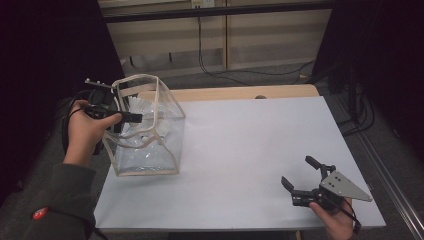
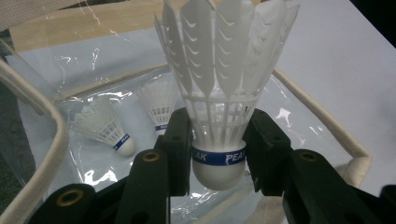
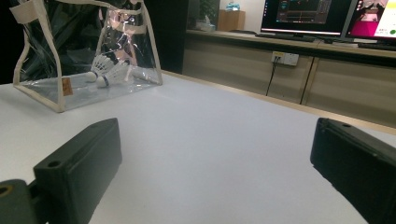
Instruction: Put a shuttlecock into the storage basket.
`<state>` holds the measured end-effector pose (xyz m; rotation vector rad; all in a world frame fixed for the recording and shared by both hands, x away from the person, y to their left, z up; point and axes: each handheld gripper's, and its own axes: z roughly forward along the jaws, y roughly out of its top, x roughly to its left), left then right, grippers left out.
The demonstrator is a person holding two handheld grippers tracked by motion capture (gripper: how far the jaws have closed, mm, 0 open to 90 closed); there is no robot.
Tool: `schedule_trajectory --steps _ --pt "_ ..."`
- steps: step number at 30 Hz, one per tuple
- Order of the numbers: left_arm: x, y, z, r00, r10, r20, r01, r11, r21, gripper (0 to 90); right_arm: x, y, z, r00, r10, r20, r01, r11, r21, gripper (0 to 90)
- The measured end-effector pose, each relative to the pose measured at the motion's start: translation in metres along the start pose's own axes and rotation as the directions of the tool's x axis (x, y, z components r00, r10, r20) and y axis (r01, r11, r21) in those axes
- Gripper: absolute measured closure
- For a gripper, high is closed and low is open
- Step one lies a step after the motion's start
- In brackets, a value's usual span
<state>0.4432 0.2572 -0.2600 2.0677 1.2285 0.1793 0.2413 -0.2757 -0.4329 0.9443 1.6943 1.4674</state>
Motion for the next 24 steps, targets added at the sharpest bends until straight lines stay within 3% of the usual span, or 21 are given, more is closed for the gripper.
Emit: schedule_trajectory --steps 24 --pt "0.0018 -0.0038 0.0041 1.0000 -0.005 -0.004 0.005 1.0000 0.002 63.4 0.0001 -0.0003 0.0003 1.0000 -0.002 -0.003 0.002 1.000 0.004 2.1"
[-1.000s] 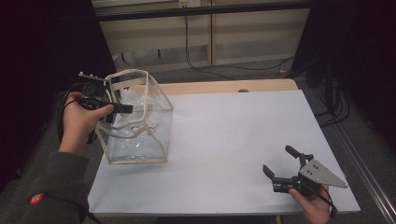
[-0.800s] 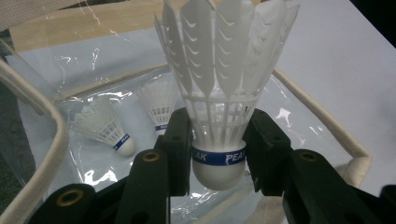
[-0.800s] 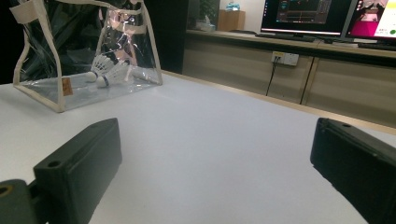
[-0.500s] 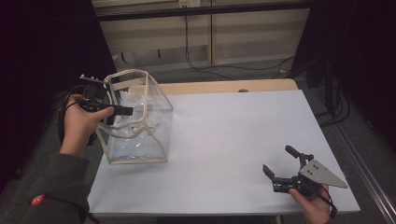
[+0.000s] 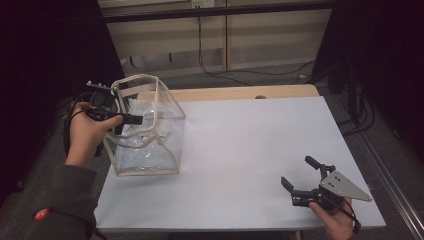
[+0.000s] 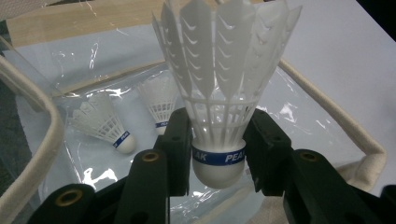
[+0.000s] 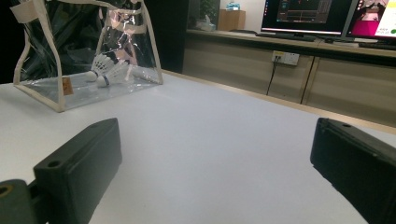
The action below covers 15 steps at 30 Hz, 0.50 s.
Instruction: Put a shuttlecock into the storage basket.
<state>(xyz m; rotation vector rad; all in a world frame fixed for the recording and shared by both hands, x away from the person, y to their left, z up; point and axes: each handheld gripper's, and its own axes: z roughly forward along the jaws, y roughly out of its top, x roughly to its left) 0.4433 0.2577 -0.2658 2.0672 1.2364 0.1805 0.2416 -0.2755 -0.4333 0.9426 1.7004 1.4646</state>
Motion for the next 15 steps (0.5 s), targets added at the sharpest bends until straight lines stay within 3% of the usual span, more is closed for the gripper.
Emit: schedule_trajectory --steps 15 --pt "0.0027 -0.0039 0.0043 1.0000 -0.005 0.002 0.005 0.9999 0.011 63.0 0.0003 -0.0004 0.0007 1.0000 0.001 0.000 -0.001 1.000 0.000 2.1"
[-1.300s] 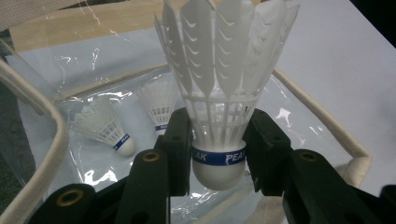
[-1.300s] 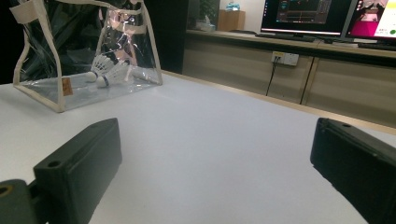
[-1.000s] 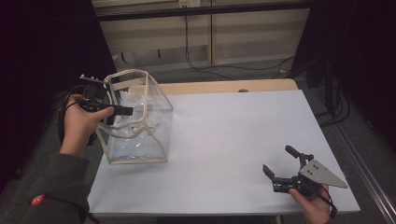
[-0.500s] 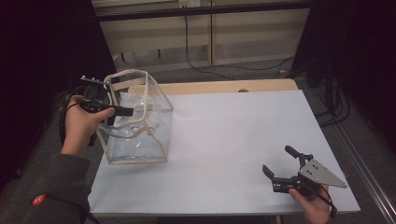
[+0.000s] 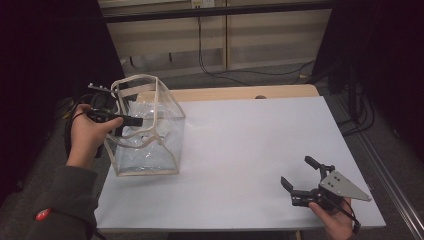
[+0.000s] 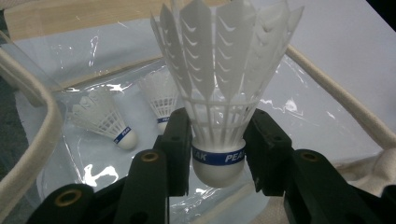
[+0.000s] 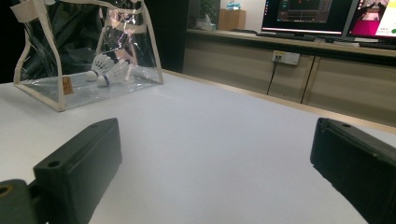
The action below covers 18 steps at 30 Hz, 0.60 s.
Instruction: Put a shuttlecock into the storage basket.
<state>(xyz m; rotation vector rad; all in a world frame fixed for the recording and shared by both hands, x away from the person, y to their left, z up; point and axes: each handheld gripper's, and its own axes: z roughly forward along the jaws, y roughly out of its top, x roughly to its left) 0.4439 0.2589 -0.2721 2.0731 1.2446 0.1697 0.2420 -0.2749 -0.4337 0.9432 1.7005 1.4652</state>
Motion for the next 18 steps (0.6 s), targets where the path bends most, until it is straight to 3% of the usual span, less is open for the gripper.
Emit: schedule_trajectory --steps 18 --pt "-0.0002 -0.0019 0.0041 1.0000 -0.007 0.004 0.007 0.9999 0.009 62.6 0.0001 0.0003 -0.0002 1.0000 0.001 0.000 -0.001 1.000 -0.001 2.1"
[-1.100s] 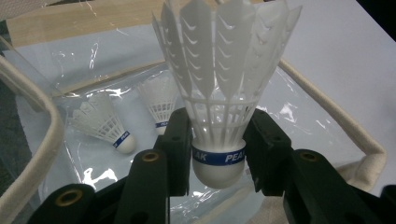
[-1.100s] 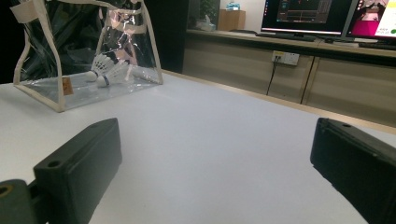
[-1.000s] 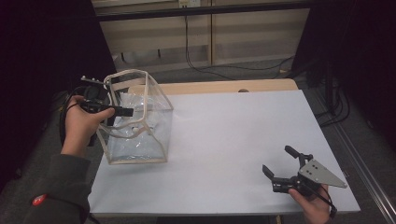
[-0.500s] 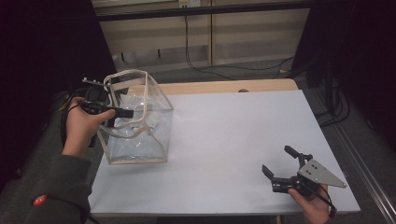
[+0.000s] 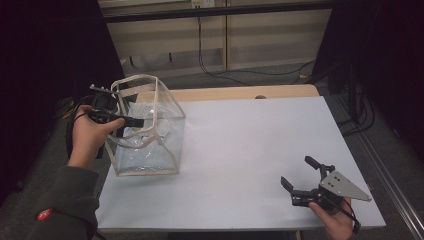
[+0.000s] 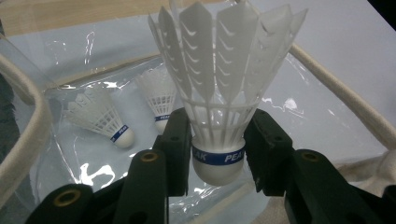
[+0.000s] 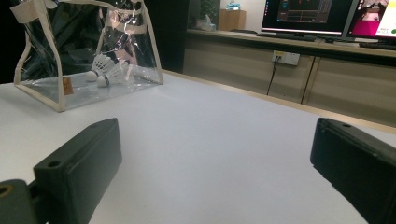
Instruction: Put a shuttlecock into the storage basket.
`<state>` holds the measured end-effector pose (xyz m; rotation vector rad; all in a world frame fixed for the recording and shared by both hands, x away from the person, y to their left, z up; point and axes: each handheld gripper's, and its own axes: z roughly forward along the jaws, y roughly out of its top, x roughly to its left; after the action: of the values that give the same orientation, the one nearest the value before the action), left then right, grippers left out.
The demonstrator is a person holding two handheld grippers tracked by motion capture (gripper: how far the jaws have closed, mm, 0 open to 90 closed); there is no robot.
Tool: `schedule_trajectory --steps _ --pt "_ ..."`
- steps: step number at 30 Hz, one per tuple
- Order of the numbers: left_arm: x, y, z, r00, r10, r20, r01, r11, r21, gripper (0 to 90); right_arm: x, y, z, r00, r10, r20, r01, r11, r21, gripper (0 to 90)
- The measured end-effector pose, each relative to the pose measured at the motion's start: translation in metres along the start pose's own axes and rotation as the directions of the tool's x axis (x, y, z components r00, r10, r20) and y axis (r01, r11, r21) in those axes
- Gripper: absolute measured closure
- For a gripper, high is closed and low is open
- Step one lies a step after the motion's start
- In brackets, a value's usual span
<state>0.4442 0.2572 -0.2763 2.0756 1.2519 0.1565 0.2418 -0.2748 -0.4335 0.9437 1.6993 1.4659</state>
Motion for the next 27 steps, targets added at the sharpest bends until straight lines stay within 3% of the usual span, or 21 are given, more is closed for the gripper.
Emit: schedule_trajectory --steps 27 --pt "0.0010 -0.0028 0.0040 0.9999 -0.014 -0.006 0.014 0.9999 -0.002 61.1 0.0002 0.0005 -0.0003 1.0000 0.001 0.000 -0.001 1.000 -0.002 2.1"
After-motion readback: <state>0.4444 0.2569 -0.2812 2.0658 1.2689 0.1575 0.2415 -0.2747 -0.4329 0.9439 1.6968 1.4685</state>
